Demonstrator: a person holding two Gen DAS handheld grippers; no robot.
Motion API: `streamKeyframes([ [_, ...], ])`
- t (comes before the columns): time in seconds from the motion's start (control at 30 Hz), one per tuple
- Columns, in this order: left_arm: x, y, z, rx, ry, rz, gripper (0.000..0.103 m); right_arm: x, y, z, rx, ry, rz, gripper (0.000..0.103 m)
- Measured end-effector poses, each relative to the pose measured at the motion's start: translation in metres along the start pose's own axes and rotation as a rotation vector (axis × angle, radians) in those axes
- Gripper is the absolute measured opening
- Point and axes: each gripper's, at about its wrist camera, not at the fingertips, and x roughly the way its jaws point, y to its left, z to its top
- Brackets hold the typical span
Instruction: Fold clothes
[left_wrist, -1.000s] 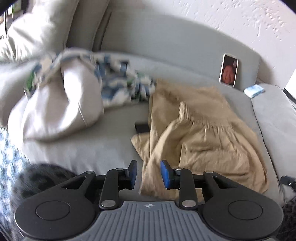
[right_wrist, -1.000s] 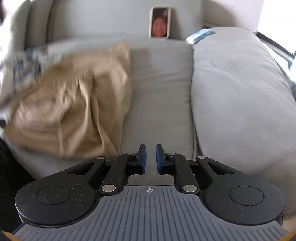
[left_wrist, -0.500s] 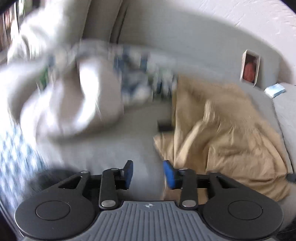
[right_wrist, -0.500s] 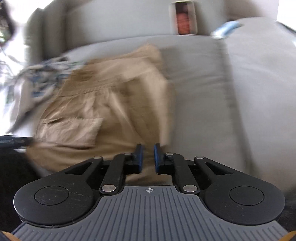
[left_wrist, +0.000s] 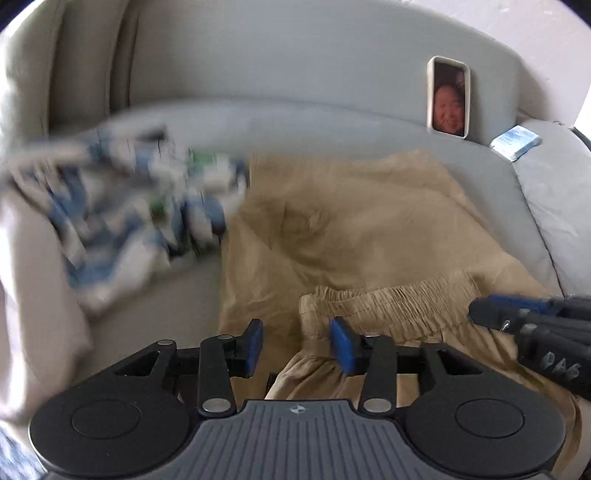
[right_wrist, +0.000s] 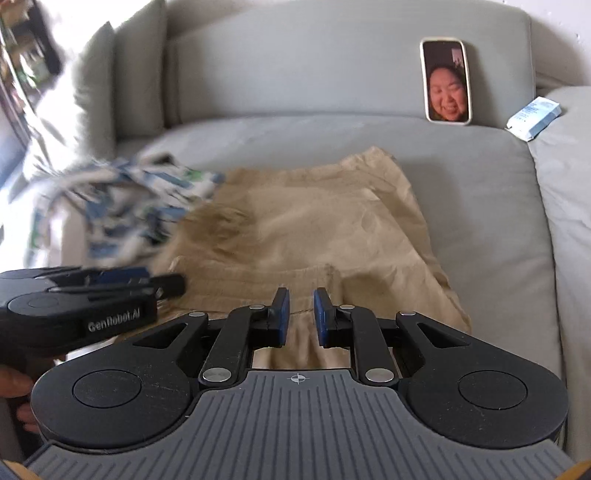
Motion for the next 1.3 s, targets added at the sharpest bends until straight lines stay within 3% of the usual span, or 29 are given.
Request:
streamKeyframes([
  [0.07, 0.001, 0.010, 0.000, -0.037, 0.006, -0.033, 0.050, 0.019, -0.005, -0.002, -0.024, 0.059, -0.040, 0.029],
  [0.2, -0.028, 0.016, 0.002, -0.014, -0.030, -0.071, 0.051, -0.004, -0.015, 0.003, 0.027, 0.017, 0.003, 0.030],
  [0.23, -0.039, 0.019, 0.002, -0.002, -0.047, -0.072, 0.060, -0.016, -0.020, 0.005, 0.047, -0.004, 0.024, 0.031],
  [0.27, -0.049, 0.023, 0.000, 0.003, -0.066, -0.071, 0.077, -0.027, -0.028, 0.007, 0.070, -0.017, 0.048, 0.031],
  [0.3, -0.056, 0.026, 0.003, -0.001, -0.083, -0.064, 0.083, -0.037, -0.037, 0.009, 0.094, -0.025, 0.072, 0.035],
  [0.43, -0.077, 0.043, 0.019, -0.037, -0.143, -0.061, 0.084, -0.061, -0.084, 0.023, 0.202, 0.011, 0.160, 0.048],
  [0.53, -0.076, 0.046, 0.044, -0.108, -0.171, -0.147, 0.084, -0.059, -0.119, 0.037, 0.304, 0.019, 0.180, 0.054],
  [0.57, -0.064, 0.039, 0.053, -0.103, -0.159, -0.146, 0.083, -0.047, -0.127, 0.043, 0.334, 0.026, 0.187, 0.055],
  [0.63, -0.040, 0.026, 0.072, -0.093, -0.136, -0.142, 0.080, -0.023, -0.142, 0.054, 0.394, 0.040, 0.200, 0.068],
  [0.7, -0.010, 0.012, 0.085, -0.091, -0.097, -0.134, 0.074, 0.000, -0.158, 0.065, 0.454, 0.055, 0.214, 0.070],
  [0.73, 0.007, 0.006, 0.090, -0.094, -0.069, -0.129, 0.073, 0.012, -0.165, 0.071, 0.484, 0.062, 0.221, 0.070],
  [0.87, 0.074, -0.005, 0.100, -0.092, 0.054, -0.230, 0.067, 0.070, -0.184, 0.085, 0.551, 0.079, 0.268, 0.070],
  [0.97, 0.109, -0.012, 0.097, -0.039, 0.172, -0.205, 0.067, 0.109, -0.196, 0.093, 0.578, 0.101, 0.334, 0.070],
  [1.1, 0.107, -0.036, 0.086, 0.131, 0.152, -0.138, 0.068, 0.149, -0.212, 0.102, 0.611, 0.144, 0.518, 0.070],
  [1.17, 0.109, -0.036, 0.085, 0.129, 0.149, -0.138, 0.068, 0.167, -0.211, 0.108, 0.597, 0.179, 0.575, 0.061],
  [1.23, 0.108, -0.031, 0.085, 0.112, 0.150, -0.156, 0.068, 0.184, -0.205, 0.113, 0.580, 0.220, 0.597, 0.041],
  [1.3, 0.107, -0.031, 0.082, 0.121, 0.142, -0.161, 0.068, 0.199, -0.198, 0.116, 0.592, 0.251, 0.626, 0.038],
])
